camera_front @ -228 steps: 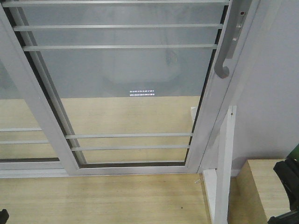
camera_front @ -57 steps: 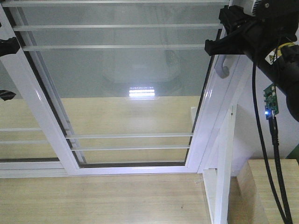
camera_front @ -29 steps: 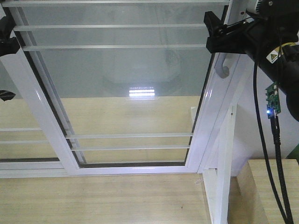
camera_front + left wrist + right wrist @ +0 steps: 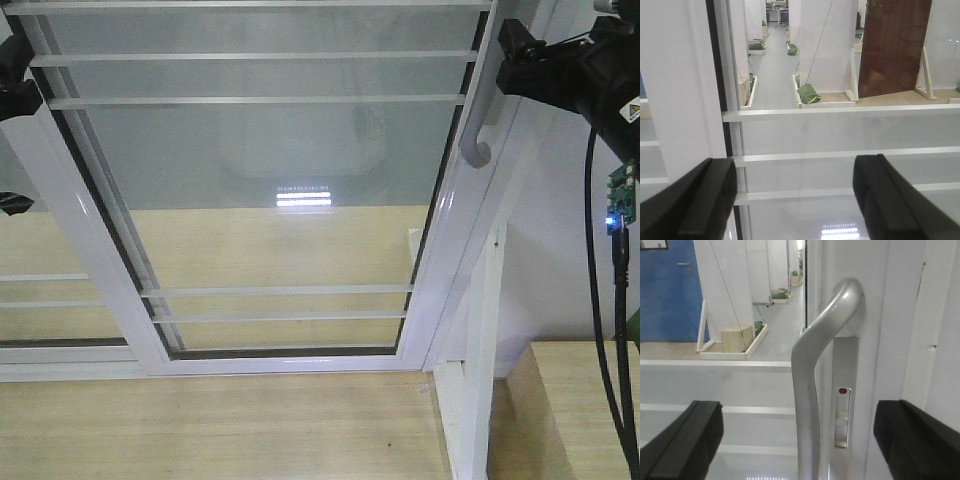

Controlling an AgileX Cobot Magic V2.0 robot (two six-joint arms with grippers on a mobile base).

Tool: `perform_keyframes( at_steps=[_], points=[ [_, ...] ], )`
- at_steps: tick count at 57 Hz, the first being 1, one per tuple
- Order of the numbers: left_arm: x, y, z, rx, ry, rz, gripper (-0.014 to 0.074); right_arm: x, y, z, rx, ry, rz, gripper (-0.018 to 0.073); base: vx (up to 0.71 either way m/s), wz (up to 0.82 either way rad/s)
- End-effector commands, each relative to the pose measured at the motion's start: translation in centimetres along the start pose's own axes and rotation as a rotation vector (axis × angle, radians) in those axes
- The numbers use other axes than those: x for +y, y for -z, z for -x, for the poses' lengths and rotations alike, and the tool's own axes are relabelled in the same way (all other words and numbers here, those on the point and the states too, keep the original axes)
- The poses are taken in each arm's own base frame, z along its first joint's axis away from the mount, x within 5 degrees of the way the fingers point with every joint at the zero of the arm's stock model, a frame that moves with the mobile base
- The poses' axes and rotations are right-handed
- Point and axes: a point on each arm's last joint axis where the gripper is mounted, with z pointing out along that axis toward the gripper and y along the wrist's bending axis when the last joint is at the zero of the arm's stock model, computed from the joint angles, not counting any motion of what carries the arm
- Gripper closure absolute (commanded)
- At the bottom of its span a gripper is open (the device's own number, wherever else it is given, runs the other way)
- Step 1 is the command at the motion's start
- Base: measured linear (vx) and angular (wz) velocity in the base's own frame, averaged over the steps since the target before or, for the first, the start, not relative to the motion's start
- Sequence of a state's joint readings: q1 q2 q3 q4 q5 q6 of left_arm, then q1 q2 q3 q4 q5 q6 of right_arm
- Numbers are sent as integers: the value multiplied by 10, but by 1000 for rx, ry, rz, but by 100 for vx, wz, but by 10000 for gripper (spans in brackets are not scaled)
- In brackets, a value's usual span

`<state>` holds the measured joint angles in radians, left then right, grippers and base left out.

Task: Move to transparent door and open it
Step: 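Raise the right gripper open toward the silver door handle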

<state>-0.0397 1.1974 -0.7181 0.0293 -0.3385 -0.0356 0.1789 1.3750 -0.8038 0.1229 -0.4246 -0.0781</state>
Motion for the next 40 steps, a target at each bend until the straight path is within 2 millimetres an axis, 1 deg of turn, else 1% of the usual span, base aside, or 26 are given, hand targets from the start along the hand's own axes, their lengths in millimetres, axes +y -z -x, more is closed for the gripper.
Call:
perform_keyframes(
  at_steps=[1,8,23,29,40],
  points=[
    [0,4,25,-143,16,-2,19,-1,-1,20,-109,56,9,-75,0,0],
    [0,4,25,-143,16,-2,19,0,-15,5,-98,73,13,-63,0,0],
    [0,4,25,-143,16,-2,19,-4,-43,-24,-139,63,-10,-41,0,0],
    [0,4,25,-142,16,-2,19,-5,-58,-32,-113,66,-14,-35,0,0],
    [0,4,25,-142,16,-2,19,-4,-82,-39,-107,73,-9,-35,0,0]
  ],
)
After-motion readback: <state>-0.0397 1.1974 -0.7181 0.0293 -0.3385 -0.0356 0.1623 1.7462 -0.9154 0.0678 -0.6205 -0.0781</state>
